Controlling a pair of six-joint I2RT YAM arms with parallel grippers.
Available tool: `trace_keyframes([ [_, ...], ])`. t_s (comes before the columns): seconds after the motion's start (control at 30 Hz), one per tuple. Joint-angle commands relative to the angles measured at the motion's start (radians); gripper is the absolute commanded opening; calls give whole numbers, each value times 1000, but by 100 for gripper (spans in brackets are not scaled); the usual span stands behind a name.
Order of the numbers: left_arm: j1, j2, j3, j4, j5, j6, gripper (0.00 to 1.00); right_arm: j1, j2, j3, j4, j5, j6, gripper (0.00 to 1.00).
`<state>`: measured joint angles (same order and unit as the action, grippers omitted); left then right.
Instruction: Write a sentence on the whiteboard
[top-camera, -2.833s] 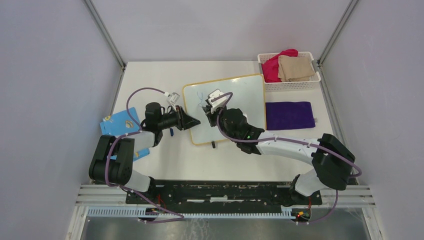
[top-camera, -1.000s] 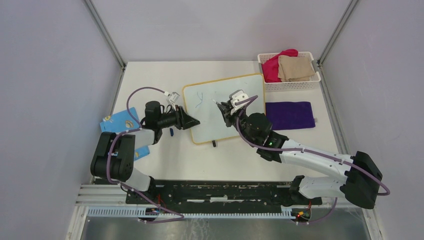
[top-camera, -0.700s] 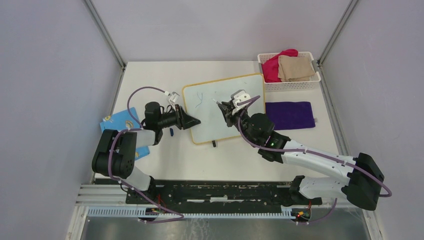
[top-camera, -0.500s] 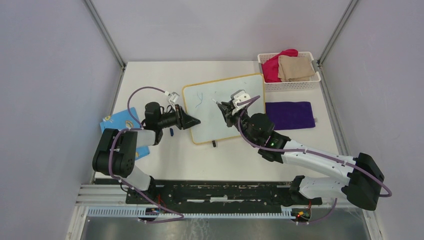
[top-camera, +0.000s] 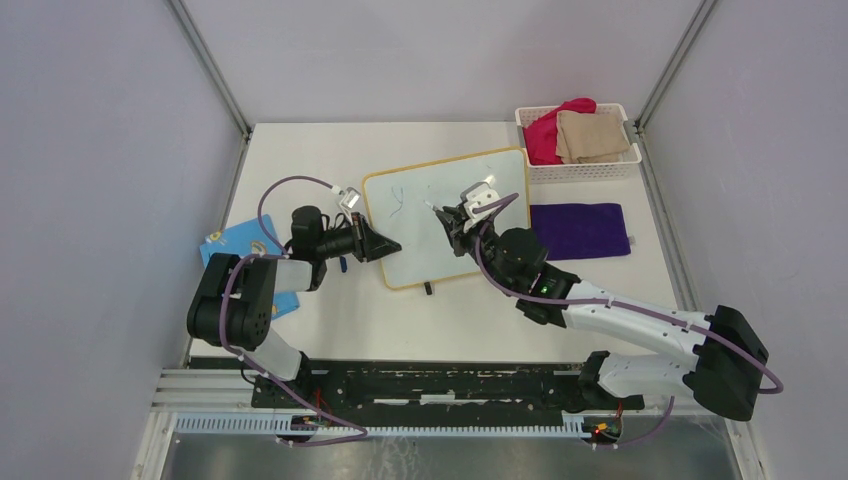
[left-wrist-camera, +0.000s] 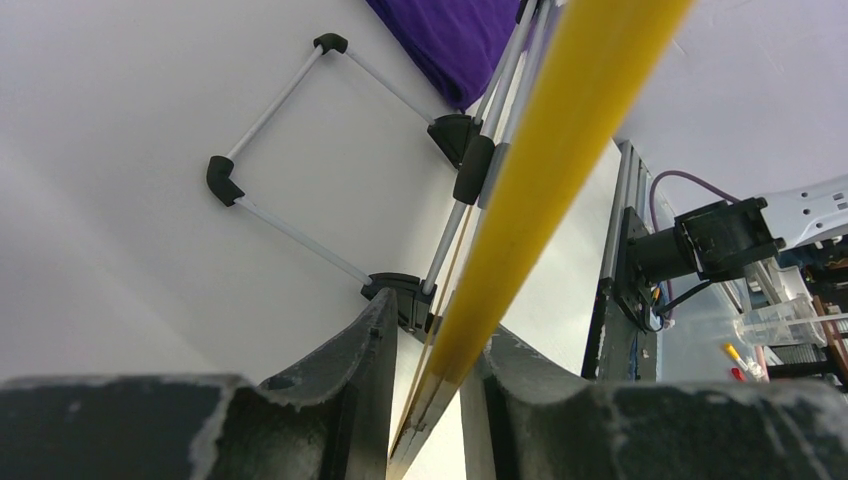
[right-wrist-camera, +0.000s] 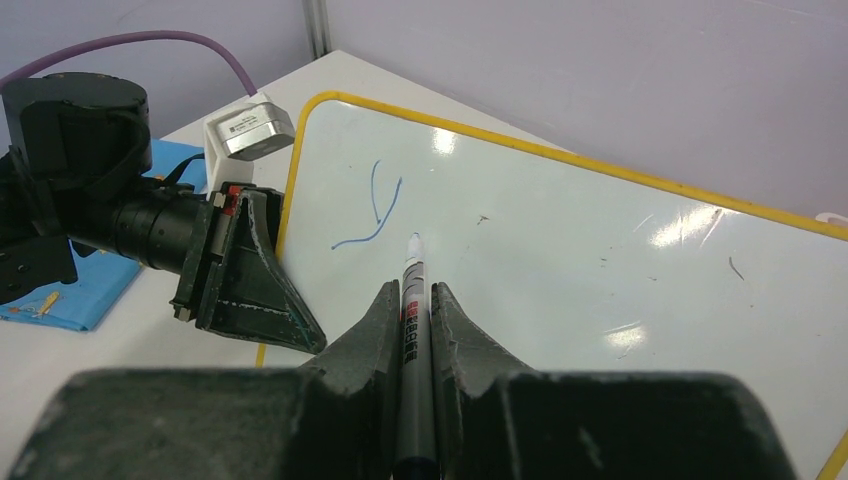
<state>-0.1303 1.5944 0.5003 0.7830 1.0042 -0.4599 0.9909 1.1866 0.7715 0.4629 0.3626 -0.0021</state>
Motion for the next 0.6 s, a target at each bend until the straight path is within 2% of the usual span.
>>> trace_keyframes([
  [0.0, 4, 16, -2, 7, -24, 48, 34, 0, 11, 11, 70, 2, -3, 0],
  [0.57, 4, 2, 5, -27, -38, 66, 33, 0, 214, 213, 47, 48, -35, 0],
])
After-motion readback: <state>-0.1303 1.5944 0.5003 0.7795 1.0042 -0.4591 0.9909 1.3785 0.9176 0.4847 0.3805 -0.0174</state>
